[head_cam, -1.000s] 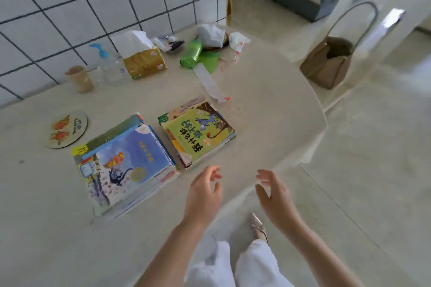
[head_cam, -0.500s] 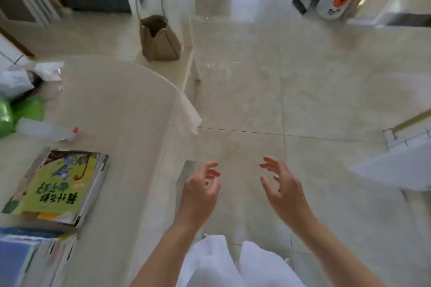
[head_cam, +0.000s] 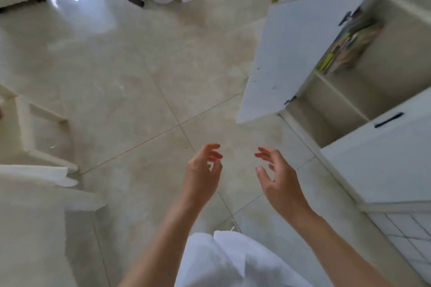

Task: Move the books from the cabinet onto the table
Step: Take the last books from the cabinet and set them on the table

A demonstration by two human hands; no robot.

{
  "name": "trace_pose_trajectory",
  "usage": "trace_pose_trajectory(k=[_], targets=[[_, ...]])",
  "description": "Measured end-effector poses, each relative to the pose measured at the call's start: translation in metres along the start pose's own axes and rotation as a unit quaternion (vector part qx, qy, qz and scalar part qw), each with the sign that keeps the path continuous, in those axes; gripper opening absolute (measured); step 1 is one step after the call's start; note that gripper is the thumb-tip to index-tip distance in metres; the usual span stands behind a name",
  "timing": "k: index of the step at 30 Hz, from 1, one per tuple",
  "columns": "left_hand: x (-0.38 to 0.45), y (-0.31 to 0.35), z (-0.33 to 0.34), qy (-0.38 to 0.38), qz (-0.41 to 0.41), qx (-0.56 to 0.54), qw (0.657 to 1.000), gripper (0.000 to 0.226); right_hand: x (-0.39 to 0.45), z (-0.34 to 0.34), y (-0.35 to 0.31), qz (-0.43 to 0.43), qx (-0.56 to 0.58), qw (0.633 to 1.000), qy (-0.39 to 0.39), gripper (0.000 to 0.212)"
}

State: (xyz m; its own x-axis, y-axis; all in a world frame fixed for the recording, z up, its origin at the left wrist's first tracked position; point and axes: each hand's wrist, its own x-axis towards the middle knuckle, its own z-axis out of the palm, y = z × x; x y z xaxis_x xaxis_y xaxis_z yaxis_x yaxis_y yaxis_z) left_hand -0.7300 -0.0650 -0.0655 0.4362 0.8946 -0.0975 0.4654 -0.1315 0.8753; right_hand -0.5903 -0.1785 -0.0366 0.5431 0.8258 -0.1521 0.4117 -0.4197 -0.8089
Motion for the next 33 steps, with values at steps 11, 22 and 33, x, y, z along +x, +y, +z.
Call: trace_pose_trajectory(k=[11,22,33], targets=[[0.044,0.099,0.178,-0.185,0.054,0.025,0.981,0.037,0.011,-0.145,0.102,0.132,0.044,0.975,0.172,0.037],[0.187,0.165,0.281,-0.262,0.068,0.048,0.961,0.034,0.14,-0.243,0.142,0.168,0.078,0.945,0.27,0.035],[0.326,0.233,0.39,-0.3,0.099,0.074,0.946,0.034,0.269,-0.341,0.172,0.179,0.067,0.927,0.322,0.034]])
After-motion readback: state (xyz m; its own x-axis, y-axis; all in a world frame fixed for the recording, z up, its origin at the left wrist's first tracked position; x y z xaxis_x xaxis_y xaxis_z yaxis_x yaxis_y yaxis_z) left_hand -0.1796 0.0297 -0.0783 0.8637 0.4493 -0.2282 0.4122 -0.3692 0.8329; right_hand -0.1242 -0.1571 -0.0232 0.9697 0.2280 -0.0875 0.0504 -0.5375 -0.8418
